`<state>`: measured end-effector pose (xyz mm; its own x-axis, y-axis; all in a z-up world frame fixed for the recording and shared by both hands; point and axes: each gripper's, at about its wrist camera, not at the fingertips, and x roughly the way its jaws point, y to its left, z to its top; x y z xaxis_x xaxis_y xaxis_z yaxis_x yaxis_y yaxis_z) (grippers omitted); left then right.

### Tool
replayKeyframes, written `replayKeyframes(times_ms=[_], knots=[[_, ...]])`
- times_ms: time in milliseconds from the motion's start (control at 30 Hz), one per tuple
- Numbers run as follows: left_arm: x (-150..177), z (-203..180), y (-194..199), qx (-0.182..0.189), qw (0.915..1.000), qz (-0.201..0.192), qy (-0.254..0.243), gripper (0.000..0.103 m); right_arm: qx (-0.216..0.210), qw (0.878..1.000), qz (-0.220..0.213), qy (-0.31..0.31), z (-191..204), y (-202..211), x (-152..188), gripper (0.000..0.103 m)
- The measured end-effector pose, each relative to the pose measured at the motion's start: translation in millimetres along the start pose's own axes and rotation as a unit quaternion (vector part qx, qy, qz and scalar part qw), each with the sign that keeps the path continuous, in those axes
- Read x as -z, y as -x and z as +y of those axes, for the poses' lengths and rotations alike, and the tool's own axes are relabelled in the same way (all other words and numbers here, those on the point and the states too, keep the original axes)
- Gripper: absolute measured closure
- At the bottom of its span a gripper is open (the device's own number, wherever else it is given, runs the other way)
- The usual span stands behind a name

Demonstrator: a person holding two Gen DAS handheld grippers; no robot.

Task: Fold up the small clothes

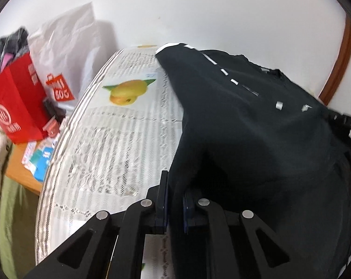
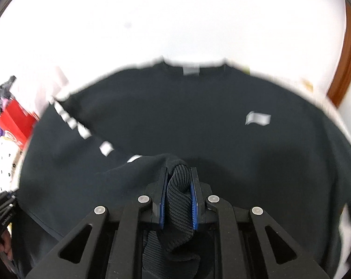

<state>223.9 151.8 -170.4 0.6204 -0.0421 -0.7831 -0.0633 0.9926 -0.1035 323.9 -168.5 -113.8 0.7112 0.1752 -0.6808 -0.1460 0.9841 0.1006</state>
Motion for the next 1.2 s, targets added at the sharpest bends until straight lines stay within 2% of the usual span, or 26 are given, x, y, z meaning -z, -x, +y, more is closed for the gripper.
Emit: replayKeyframes(times_ms=[67, 133, 267, 400, 467, 667, 800, 833, 900, 967, 1000, 1067, 1200], knots=[[0.6, 5.3, -0.3, 0.003, 0.9999, 0.001, 0.010, 0.094, -0.002, 0.999, -0.032, -0.011, -13.9, 14.2, -14.9, 0.087], [0.5, 10.2, -0.1, 0.003, 0.9998, 0.004, 0.021, 0.095, 0.019, 0.998, -0.057, -0.022, -34.5, 24.9, -28.7, 0.087], [0.4, 18.6, -0.8, 0.008, 0.9991, 0.007, 0.041, 0.095, 0.057, 0.994, -0.073, -0.051, -83.4, 31.9, -40.8, 0.086], [0.5, 19.5, -1.6, 0.008, 0.9989, 0.009, 0.045, 0.095, 0.089, 0.992, -0.052, -0.075, -122.0, 12.7, -44.8, 0.086], [0.4, 19.2, -2.0, 0.006, 0.9989, 0.011, 0.044, 0.095, 0.086, 0.992, -0.037, -0.089, -137.3, -0.2, -40.6, 0.086], [-0.9, 21.9, -3.3, 0.006, 0.9986, 0.015, 0.050, 0.092, 0.100, 0.991, 0.016, -0.092, -154.2, -26.8, -16.0, 0.085], [-1.0, 17.0, -1.6, -0.002, 0.9989, 0.019, 0.042, 0.091, 0.115, 0.989, 0.031, -0.092, -161.0, -29.4, -3.0, 0.069], [0.1, 16.2, -0.2, -0.001, 0.9989, 0.021, 0.041, 0.090, 0.123, 0.988, 0.034, -0.091, -162.2, -27.4, -1.2, 0.062], [3.5, 14.5, 3.7, 0.000, 0.9988, 0.024, 0.042, 0.082, 0.142, 0.986, 0.033, -0.085, -162.3, -19.1, 3.1, 0.059], [7.9, 13.2, 8.6, 0.005, 0.9989, 0.025, 0.040, 0.069, 0.165, 0.984, 0.029, -0.065, -157.3, -3.1, 10.9, 0.056], [10.5, 12.1, 11.2, 0.005, 0.9989, 0.025, 0.039, 0.065, 0.167, 0.984, 0.025, -0.057, -154.8, 5.3, 15.6, 0.052], [15.3, 9.2, 16.7, 0.004, 0.9992, 0.023, 0.033, 0.046, 0.154, 0.987, 0.022, -0.050, -152.3, 21.1, 28.0, 0.049], [30.9, 5.2, 29.9, 0.013, 0.9991, 0.030, 0.028, 0.046, 0.146, 0.988, 0.038, -0.046, -147.0, 43.2, 58.8, 0.049]])
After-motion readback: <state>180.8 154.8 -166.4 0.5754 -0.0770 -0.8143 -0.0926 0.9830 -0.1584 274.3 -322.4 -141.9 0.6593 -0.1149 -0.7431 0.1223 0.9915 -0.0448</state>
